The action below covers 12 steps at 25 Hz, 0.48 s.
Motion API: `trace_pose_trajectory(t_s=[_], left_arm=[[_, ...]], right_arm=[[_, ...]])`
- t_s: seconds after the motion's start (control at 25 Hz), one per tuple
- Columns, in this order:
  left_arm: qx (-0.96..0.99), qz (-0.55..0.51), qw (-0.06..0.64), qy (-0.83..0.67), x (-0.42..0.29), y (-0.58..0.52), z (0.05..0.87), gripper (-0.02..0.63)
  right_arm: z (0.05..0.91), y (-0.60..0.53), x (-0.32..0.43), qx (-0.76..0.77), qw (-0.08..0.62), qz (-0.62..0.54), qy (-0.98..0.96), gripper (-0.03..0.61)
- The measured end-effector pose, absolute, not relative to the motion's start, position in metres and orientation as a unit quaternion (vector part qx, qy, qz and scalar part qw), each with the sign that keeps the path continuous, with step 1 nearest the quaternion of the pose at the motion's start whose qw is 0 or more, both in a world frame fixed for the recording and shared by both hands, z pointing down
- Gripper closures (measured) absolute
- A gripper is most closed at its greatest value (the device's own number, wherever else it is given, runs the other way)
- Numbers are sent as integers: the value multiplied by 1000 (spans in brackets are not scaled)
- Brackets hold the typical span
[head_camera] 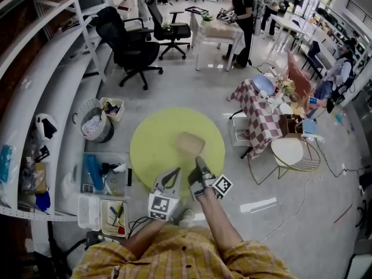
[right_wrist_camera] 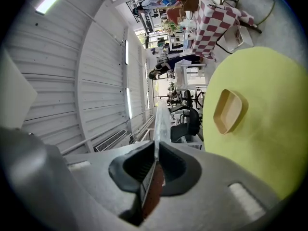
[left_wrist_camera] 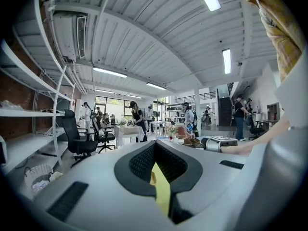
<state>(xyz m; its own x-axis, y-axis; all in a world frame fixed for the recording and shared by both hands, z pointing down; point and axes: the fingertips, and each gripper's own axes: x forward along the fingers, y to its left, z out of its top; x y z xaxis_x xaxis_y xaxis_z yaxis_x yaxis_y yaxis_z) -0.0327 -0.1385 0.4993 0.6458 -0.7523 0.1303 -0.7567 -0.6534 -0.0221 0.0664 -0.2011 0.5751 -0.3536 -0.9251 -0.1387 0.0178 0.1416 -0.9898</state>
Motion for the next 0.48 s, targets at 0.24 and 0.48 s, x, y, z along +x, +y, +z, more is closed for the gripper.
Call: trace_pose_trajectory(t_s=[0.24, 0.48], left_arm=[[906, 62, 16, -418, -35, -139, 495, 609], [905, 58, 16, -421, -32, -135, 494, 609]], right_arm=[[560, -198, 68, -368, 431, -531, 630, 551], [550, -187, 74, -363, 445, -528, 626, 551]])
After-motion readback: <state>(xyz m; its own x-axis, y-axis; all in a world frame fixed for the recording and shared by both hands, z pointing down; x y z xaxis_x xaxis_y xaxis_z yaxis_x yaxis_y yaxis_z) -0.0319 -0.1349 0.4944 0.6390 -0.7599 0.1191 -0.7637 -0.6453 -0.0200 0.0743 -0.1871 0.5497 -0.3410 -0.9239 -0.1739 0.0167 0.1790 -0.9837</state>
